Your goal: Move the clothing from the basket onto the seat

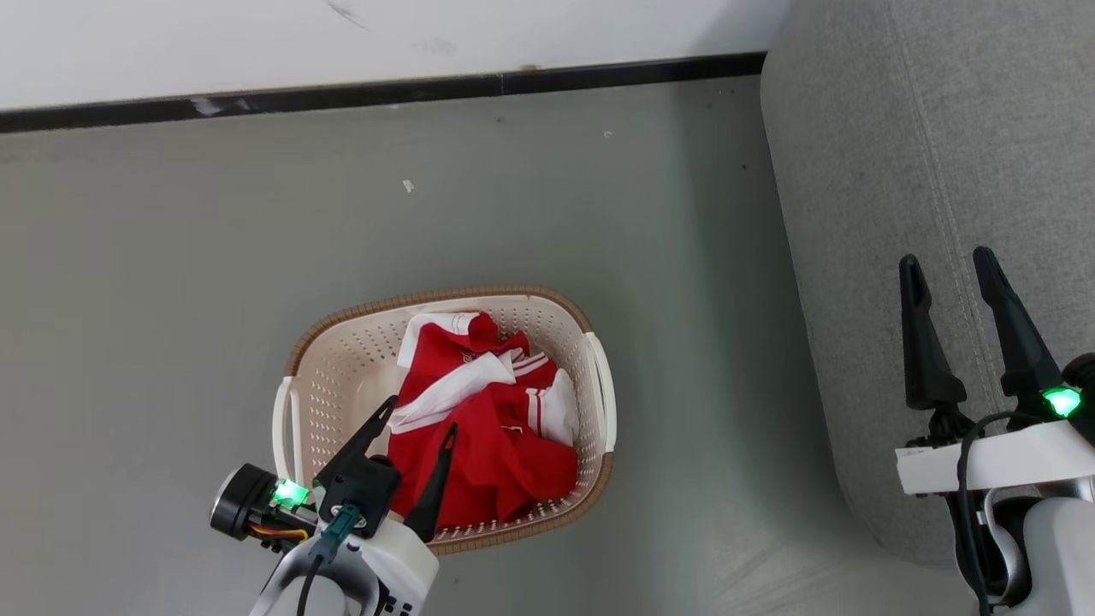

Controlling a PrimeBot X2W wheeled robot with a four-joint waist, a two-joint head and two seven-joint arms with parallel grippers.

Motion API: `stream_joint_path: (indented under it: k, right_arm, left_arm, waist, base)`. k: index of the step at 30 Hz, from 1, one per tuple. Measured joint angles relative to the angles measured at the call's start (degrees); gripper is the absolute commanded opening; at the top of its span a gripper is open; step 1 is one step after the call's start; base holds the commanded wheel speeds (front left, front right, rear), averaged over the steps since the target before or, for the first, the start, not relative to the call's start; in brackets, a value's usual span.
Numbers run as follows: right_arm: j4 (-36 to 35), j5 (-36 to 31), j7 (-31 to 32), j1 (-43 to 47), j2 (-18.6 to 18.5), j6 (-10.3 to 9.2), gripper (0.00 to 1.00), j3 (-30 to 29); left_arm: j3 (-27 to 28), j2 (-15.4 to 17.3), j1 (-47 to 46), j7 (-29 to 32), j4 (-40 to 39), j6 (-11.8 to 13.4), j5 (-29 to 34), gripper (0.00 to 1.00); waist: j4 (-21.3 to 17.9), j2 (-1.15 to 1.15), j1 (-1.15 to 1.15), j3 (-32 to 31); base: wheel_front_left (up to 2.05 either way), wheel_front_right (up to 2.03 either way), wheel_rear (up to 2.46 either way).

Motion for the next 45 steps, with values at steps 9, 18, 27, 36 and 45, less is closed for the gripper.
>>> stream_joint_path:
  k: [9, 18, 27, 36, 45]
  right_arm:
    - [-1.3, 0.0, 0.0, -5.0, 0.0, 0.0, 1.0, 1.6]
    - [-1.8, 0.4, 0.0, -11.0, -0.1, 0.0, 1.0, 4.1]
    - [-1.5, 0.2, 0.0, -16.7, -0.3, 0.0, 1.0, 6.6]
    - [-1.1, 0.0, -0.2, -20.3, -0.3, 0.0, 1.0, 7.0]
    - [-0.6, 0.3, -0.2, -22.9, -0.3, 0.0, 1.0, 6.9]
  left_arm:
    - [-1.9, -0.5, -3.8, -0.1, 3.1, -0.5, 1.1, 1.0]
    - [-3.7, -0.8, -7.6, -0.7, 5.6, -0.6, 2.2, 1.0]
    - [-5.2, -1.1, -11.3, -1.4, 8.3, -1.0, 2.7, 1.0]
    - [-5.4, -1.4, -15.1, -2.1, 10.8, -1.0, 2.7, 1.0]
    - [-5.2, -1.6, -18.1, -2.2, 13.8, -1.0, 2.5, 1.0]
  waist:
    - [-1.8, 0.0, 0.0, 6.0]
    - [-3.3, 0.0, 0.0, 11.4]
    - [-4.3, 0.0, 0.0, 16.2]
    - [-5.0, 0.0, 0.0, 20.3]
    - [-5.4, 0.0, 0.0, 23.7]
  base:
    - [0.0, 0.0, 0.0]
    - [0.0, 0.0, 0.0]
    - [0.0, 0.0, 0.0]
    - [0.0, 0.0, 0.0]
    - [0.0, 0.0, 0.0]
